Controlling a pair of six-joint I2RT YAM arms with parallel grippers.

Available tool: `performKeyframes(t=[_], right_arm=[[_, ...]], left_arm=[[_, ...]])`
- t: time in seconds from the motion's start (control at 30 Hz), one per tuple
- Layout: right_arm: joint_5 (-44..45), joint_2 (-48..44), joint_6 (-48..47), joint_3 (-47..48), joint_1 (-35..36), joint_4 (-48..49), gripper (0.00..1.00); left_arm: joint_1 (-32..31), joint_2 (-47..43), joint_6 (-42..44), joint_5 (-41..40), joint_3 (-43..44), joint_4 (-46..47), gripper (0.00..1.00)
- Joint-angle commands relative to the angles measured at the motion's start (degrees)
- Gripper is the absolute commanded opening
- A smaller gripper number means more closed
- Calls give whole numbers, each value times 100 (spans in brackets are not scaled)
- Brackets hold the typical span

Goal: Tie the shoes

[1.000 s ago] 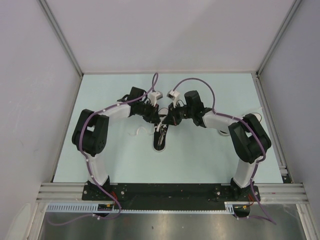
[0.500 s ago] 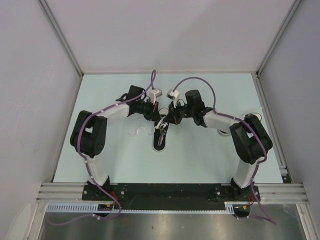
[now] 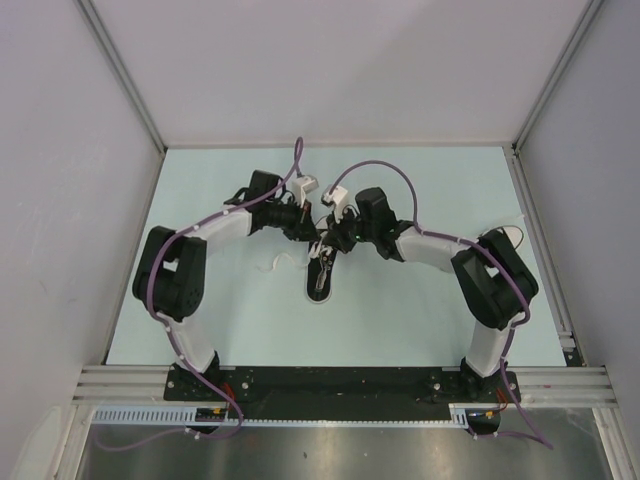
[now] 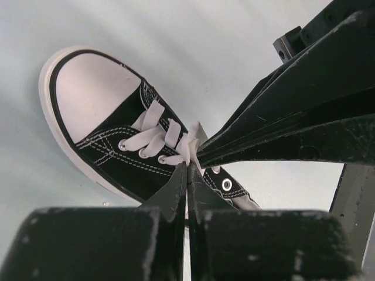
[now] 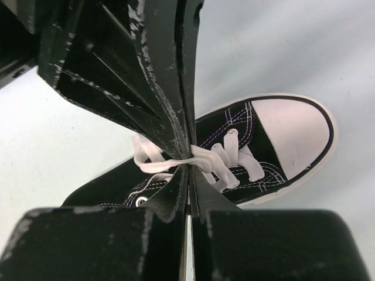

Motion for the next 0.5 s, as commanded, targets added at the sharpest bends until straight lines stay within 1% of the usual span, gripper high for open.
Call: performKeyframes(t=[0.0, 0.03, 0.17, 0.47], right_arm=[[430, 115, -65, 195, 148, 314, 2], [474, 124, -30, 177, 165, 384, 0], [624, 186, 146, 142, 174, 411, 0], [1195, 291, 568, 45, 288, 683, 0]], left_arm=[[72, -410, -80, 234, -149, 150, 0], [72, -419, -71, 225, -167, 151, 0], [80, -568, -97, 85, -281, 203, 0], [89, -621, -80, 278, -387, 195, 0]])
